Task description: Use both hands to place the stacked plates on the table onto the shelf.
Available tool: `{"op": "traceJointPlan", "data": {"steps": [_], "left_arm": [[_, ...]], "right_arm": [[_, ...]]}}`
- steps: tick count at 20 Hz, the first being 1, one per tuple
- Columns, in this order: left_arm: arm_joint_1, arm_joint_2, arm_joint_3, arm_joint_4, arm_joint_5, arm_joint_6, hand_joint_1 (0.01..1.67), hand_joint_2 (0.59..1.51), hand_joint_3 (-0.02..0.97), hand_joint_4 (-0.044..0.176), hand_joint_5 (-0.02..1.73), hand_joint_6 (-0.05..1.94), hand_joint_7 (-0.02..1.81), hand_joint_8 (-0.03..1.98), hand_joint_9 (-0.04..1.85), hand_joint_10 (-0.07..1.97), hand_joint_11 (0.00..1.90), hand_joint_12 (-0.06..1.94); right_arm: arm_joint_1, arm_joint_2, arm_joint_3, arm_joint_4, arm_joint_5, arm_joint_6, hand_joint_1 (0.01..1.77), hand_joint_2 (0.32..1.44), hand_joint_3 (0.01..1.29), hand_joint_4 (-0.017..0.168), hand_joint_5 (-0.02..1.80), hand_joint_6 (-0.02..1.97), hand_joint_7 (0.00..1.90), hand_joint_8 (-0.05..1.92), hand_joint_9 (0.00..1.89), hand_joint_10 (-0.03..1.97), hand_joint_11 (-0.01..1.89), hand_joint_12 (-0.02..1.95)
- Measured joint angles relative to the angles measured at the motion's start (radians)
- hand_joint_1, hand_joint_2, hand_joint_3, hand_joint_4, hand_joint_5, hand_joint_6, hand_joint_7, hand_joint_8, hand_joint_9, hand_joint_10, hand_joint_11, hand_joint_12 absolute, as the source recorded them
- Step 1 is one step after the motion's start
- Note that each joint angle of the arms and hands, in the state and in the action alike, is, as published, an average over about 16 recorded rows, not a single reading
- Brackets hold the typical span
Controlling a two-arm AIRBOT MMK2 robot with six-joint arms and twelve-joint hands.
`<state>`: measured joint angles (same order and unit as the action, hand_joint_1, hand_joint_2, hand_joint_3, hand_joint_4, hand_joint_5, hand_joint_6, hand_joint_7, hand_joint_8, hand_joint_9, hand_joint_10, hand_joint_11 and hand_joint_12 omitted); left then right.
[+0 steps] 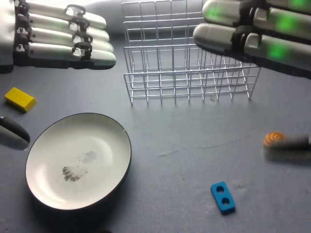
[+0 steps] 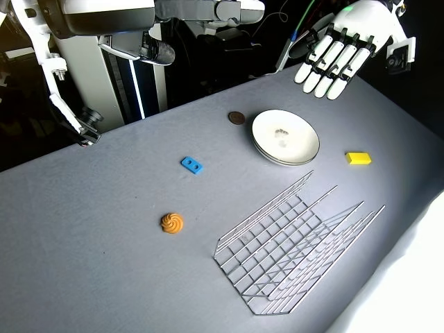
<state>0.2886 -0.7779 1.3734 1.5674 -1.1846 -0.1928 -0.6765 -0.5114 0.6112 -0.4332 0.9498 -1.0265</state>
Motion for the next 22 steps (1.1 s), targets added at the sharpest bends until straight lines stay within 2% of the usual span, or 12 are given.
{"op": "traceJointPlan", "data": {"steps": [8,13,19,22], "left_arm": [[0.000,-0.005,0.014,0.021,-0.014,-0.014,0.03,1.092,0.048,-0.002,0.02,0.01,0.02,-0.01,0.02,0.01,0.02,0.00],[0.016,-0.014,0.043,0.045,-0.036,-0.038,0.02,1.103,0.033,-0.005,0.02,0.01,0.02,-0.01,0.02,0.01,0.02,0.00],[0.069,-0.027,0.091,0.070,-0.067,-0.040,0.02,1.105,0.035,-0.005,0.02,0.01,0.02,-0.01,0.02,0.01,0.02,0.00],[0.122,-0.041,0.123,0.064,-0.076,-0.025,0.02,1.106,0.034,-0.005,0.02,0.01,0.02,-0.01,0.02,0.00,0.02,0.00]], "right_arm": [[0.000,0.000,0.000,-0.002,0.000,0.005,0.04,1.22,0.03,0.003,0.12,0.03,0.14,0.02,0.10,0.03,0.02,0.26],[0.000,0.001,0.004,-0.020,-0.002,0.036,0.02,1.20,0.01,0.003,0.10,0.02,0.12,0.01,0.10,0.02,0.01,0.28],[0.000,0.001,0.008,-0.042,-0.013,0.078,0.02,1.15,0.01,0.003,0.08,0.02,0.11,0.01,0.10,0.02,0.01,0.30],[0.000,0.001,0.011,-0.052,-0.021,0.100,0.02,1.14,0.01,0.003,0.07,0.02,0.10,0.01,0.10,0.02,0.01,0.31]]}}
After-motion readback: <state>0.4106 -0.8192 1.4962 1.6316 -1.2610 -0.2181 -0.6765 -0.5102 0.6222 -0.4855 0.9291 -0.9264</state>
